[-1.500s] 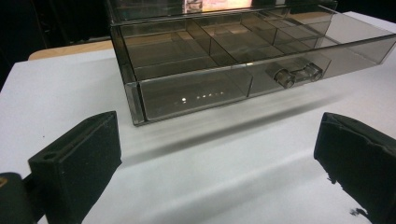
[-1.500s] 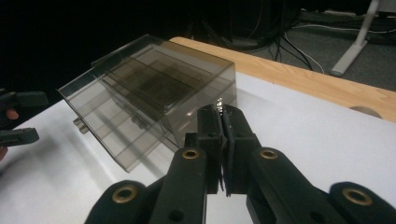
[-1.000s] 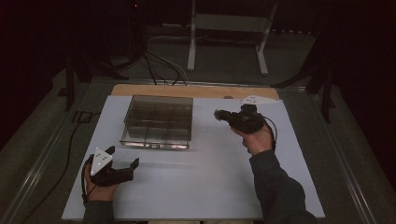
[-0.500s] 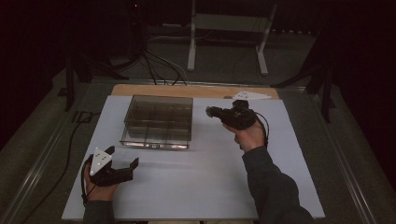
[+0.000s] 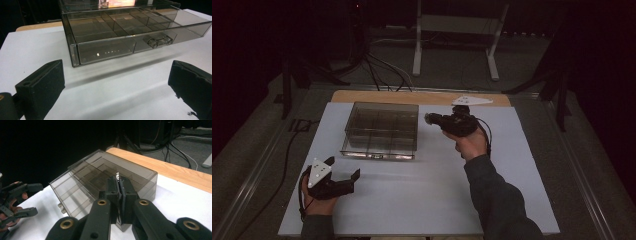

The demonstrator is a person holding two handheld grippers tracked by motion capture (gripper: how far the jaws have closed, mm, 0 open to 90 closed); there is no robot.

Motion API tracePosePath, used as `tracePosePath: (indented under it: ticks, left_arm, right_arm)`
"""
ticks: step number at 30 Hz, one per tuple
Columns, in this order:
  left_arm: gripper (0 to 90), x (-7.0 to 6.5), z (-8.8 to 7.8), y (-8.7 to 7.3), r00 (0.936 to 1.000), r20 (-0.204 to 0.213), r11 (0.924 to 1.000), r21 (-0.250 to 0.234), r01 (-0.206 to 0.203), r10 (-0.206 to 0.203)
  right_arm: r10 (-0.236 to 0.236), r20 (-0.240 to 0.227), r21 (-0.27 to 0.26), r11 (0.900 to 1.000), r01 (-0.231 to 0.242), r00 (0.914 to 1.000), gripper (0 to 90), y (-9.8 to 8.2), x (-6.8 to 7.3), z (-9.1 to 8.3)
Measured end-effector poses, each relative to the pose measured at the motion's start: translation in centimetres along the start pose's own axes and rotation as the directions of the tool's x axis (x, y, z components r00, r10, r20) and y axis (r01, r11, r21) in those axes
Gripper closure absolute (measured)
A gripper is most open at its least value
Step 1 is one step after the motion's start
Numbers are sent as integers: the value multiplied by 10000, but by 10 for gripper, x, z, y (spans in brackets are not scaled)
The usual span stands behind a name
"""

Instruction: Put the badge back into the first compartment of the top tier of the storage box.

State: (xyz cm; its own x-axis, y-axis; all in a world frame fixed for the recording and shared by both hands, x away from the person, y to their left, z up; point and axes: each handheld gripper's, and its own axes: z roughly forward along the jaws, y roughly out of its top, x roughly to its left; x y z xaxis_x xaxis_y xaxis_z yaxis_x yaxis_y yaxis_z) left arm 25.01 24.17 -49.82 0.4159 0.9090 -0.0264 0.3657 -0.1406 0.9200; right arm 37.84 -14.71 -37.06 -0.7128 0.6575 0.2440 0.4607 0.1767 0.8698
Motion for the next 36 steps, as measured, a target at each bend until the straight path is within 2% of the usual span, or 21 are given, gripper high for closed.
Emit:
tracePosePath:
  ticks: [23, 36]
  left_arm:
    - [17, 0, 0, 0, 10000, 72, 10000, 20, 7, -8]
    - [17, -1, 0, 0, 9999, 108, 10000, -17, 22, -22]
  right_arm:
    - [-121, -437, -137, 9998, 115, 9990, 877, 16, 20, 27]
    - [-84, -700, 4, 10000, 85, 9975, 877, 22, 36, 49]
